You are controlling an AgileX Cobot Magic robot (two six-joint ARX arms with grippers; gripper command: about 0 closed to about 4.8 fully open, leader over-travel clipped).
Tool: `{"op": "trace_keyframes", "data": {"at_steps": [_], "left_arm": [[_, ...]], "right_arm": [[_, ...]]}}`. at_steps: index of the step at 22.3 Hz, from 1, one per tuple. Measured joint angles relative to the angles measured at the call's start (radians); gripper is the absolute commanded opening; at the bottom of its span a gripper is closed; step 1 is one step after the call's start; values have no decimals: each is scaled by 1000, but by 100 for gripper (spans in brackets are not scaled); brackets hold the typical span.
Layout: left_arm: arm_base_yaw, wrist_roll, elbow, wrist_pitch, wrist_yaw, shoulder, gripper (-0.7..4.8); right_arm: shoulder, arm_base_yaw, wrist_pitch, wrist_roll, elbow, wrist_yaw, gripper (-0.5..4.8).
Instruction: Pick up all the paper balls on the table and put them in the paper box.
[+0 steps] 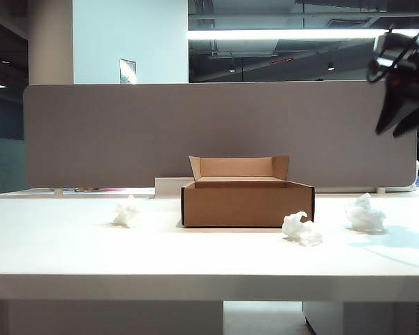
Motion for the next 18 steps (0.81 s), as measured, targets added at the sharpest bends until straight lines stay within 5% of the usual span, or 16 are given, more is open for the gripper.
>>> {"op": "trace_keyframes", "data": {"at_steps": [5, 18], "left_arm": [[0, 0, 0, -1, -1, 0, -6], [0, 0, 0, -29, -1, 0, -6]], "right_arm": [[189, 27, -130, -60, 160, 25, 375], [365, 86, -147, -63, 202, 114, 331]]}}
